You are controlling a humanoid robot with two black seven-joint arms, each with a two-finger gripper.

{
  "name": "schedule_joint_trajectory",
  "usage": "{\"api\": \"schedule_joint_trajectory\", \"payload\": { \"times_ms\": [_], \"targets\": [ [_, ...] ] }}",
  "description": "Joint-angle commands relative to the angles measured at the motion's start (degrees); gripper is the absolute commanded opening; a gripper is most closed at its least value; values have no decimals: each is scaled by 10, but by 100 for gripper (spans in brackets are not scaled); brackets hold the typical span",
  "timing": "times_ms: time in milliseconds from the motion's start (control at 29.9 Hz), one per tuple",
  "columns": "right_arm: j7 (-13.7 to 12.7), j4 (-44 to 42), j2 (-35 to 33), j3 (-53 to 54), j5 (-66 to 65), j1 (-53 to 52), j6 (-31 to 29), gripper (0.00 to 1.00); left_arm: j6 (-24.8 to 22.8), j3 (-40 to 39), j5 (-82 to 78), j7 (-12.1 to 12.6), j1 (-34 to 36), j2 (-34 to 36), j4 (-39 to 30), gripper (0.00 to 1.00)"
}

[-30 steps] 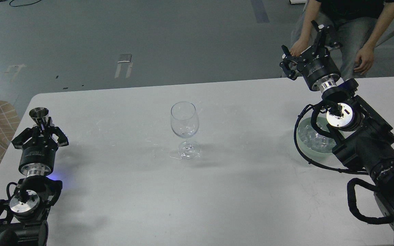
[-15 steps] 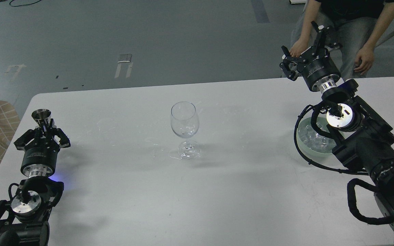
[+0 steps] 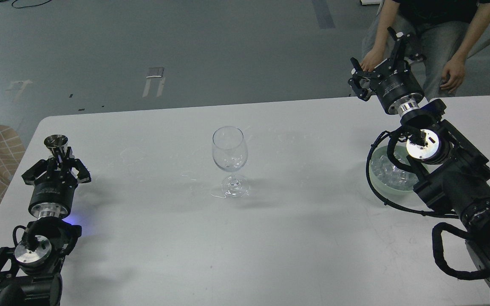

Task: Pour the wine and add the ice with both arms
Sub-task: 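Lift the jigger upright with the left gripper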

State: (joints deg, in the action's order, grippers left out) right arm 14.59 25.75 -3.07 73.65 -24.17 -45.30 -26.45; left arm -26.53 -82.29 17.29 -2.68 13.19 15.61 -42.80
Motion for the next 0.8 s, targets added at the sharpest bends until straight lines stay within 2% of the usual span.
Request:
{"api": "schedule_joint_trajectory", "payload": {
  "times_ms": [0, 334, 468, 769],
  "targets": [
    [0, 0, 1, 0, 0, -1, 0, 100, -2, -1, 3, 7, 3, -1, -1, 0],
    [0, 0, 1, 0, 0, -1, 0, 100, -8, 2, 6, 46, 10, -15, -11, 0],
    [-1, 0, 1, 0, 0, -1, 0, 100, -7, 3, 5, 55, 21, -29, -14, 0],
    [-4, 0, 0, 0, 0, -1, 0, 100, -2, 21, 2, 58, 27, -36, -28, 0]
  ]
}}
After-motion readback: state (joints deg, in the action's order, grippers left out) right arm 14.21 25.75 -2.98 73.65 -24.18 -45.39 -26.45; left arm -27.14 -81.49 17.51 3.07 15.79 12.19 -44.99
